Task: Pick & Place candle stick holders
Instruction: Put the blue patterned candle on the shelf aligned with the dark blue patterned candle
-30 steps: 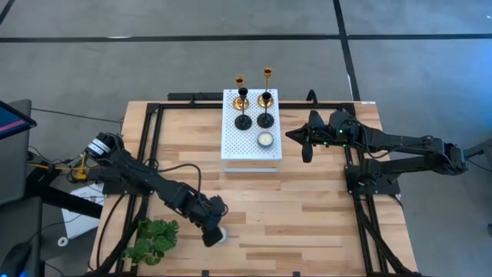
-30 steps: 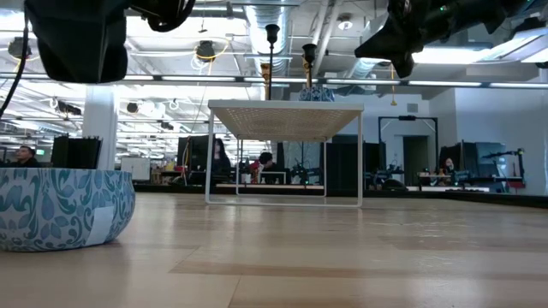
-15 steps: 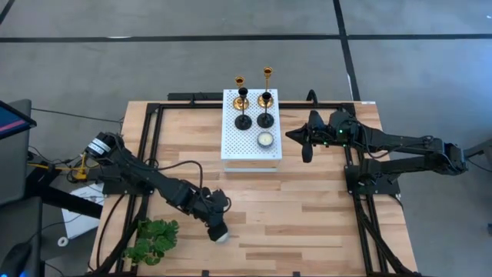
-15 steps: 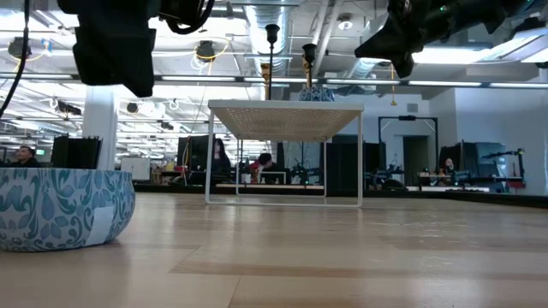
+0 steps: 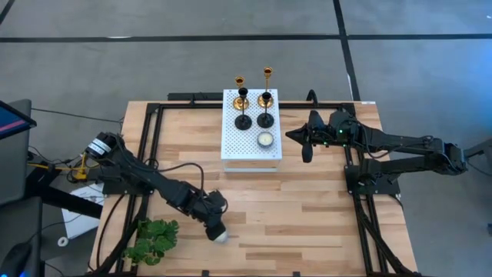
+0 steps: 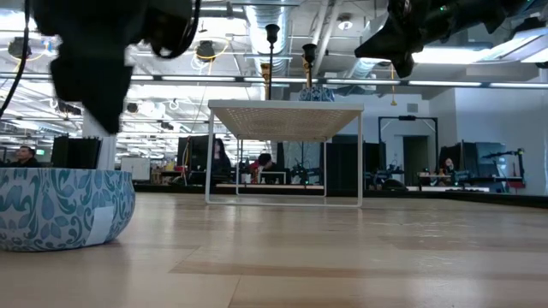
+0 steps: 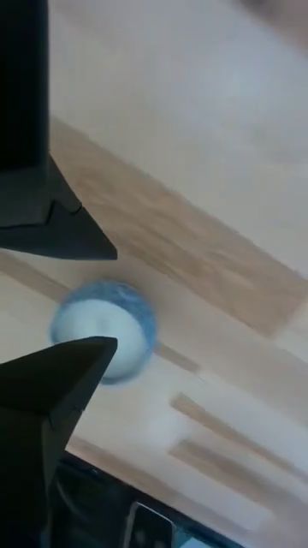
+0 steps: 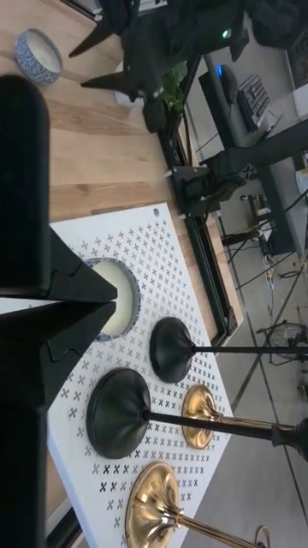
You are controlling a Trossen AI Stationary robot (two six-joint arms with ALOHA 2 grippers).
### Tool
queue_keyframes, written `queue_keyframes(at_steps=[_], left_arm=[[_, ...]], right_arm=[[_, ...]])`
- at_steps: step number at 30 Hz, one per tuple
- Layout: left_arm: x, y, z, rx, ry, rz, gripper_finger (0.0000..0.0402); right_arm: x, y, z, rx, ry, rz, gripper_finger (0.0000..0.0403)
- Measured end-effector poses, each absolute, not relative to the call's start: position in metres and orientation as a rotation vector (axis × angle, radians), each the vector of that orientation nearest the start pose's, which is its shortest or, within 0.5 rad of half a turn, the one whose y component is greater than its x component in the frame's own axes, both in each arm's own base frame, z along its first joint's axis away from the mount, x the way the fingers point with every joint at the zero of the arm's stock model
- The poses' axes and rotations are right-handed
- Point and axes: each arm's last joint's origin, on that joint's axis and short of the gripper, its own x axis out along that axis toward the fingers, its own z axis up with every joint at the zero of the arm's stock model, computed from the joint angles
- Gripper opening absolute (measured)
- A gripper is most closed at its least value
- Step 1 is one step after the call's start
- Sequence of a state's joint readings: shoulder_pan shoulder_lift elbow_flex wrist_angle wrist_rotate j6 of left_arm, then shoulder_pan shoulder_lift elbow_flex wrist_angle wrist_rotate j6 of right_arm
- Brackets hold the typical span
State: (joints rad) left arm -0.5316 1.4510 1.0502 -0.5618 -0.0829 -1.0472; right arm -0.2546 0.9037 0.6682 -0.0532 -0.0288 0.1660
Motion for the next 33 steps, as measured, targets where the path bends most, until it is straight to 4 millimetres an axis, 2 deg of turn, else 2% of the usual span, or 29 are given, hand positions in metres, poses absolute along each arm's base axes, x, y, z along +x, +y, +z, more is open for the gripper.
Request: queue_keyframes(at_steps=[4,12,21,26,33], left_arm=[[0.249,-0.146,0.233,-0.723,1.091,0.095,0.0159],[0.257,-0.152,0.227,-0.767,1.044,0.04,0.0159],[0.269,-0.159,0.196,-0.761,1.124,0.091,0.0182],[0.271,-0.162,0.194,-0.779,1.133,0.062,0.0181],[0.272,-0.161,0.197,-0.788,1.119,0.056,0.0159]], right_arm=[[0.195,-0.05,0.284,0.205,0.268,-0.248,0.0],[0.195,-0.05,0.284,0.19,0.271,-0.246,0.0],[0.195,-0.05,0.284,0.187,0.271,-0.246,0.0],[0.195,-0.05,0.284,0.187,0.271,-0.245,0.0],[0.195,-0.05,0.284,0.187,0.27,-0.246,0.0]])
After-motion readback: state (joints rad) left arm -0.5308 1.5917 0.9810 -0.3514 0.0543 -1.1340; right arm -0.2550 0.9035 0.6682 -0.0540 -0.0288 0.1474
